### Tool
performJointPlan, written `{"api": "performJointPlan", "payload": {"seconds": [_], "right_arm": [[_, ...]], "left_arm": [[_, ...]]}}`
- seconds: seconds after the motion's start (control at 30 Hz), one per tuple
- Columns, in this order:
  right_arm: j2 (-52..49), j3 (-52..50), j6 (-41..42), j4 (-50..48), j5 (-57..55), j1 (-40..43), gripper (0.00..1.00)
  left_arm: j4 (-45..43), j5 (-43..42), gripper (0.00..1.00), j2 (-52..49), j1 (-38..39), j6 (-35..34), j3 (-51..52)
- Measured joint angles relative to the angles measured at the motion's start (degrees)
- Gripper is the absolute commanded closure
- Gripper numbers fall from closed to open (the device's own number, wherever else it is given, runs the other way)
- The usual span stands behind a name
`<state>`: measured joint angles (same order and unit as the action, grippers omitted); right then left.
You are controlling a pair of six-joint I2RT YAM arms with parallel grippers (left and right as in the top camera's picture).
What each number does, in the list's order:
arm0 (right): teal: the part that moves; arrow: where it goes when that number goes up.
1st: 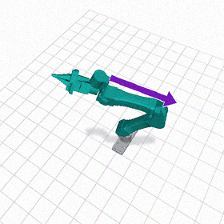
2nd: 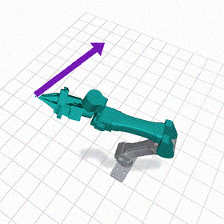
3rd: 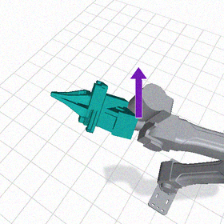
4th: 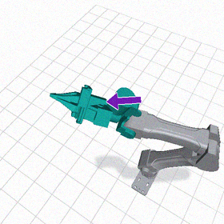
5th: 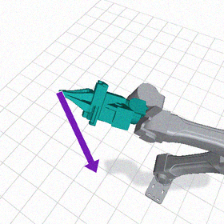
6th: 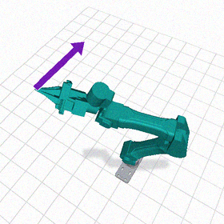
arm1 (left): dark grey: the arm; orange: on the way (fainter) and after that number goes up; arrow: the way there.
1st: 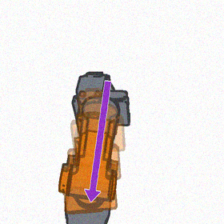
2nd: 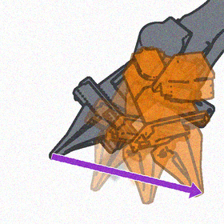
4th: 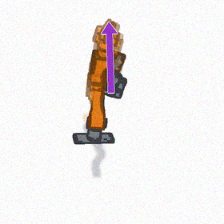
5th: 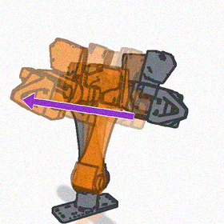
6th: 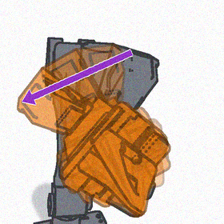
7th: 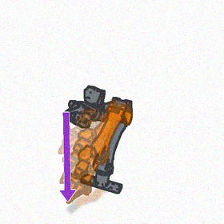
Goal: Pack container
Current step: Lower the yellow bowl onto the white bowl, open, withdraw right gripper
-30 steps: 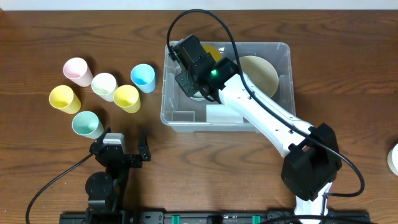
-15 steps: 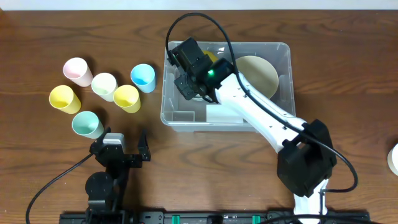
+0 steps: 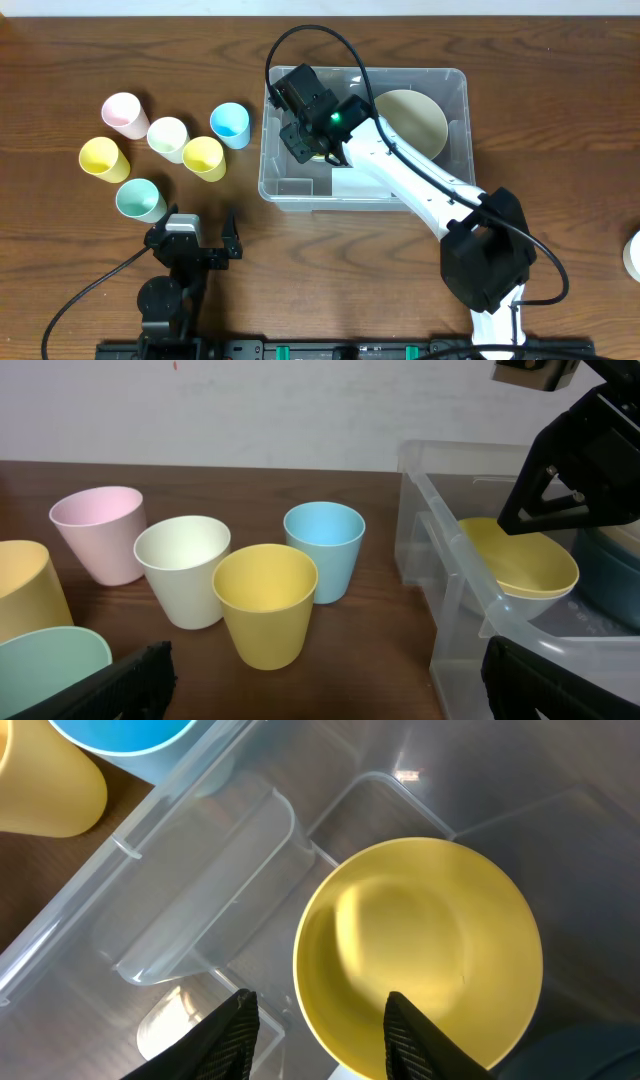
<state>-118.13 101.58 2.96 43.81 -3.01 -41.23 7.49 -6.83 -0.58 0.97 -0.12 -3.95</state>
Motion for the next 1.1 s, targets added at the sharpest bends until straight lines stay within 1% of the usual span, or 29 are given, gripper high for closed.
{"api": "performJointPlan", "payload": {"seconds": [0.17,0.33,0.43,0.5,0.63,0.7,0.73,0.93,1.1], "right_arm": [[0.00,0.09,0.00,0.72,-0.02,0.00,0.57],[1.40,2.40,0.24,6.38,-1.44,0.35,0.55],[5.51,4.24,1.33,11.04,-2.71,2.38,0.56],[9.33,5.01,2.84,14.36,-3.26,5.40,0.57],[16.31,6.56,7.10,21.29,-4.22,15.02,0.61],[18.75,6.71,9.88,24.87,-4.68,21.31,0.64],[19.54,6.71,11.19,26.40,-4.76,24.24,0.64],[20.74,6.67,18.71,34.53,-4.48,43.06,0.64],[20.74,6.38,22.64,39.23,-3.87,56.30,0.61]], "left_arm": [[0.00,0.00,0.02,0.00,0.00,0.00,0.00],[0.00,0.00,0.02,0.00,0.00,0.00,0.00],[0.00,0.00,0.02,0.00,0.00,0.00,0.00],[0.02,0.00,0.02,0.00,0.00,0.00,0.00],[0.00,0.00,0.02,0.00,0.00,0.00,0.02],[0.00,0.00,0.02,0.00,0.00,0.00,0.00],[0.00,0.00,0.02,0.00,0.00,0.00,0.00],[0.00,0.00,0.02,0.00,0.00,0.00,0.00],[0.00,0.00,0.02,0.00,0.00,0.00,0.00]]}}
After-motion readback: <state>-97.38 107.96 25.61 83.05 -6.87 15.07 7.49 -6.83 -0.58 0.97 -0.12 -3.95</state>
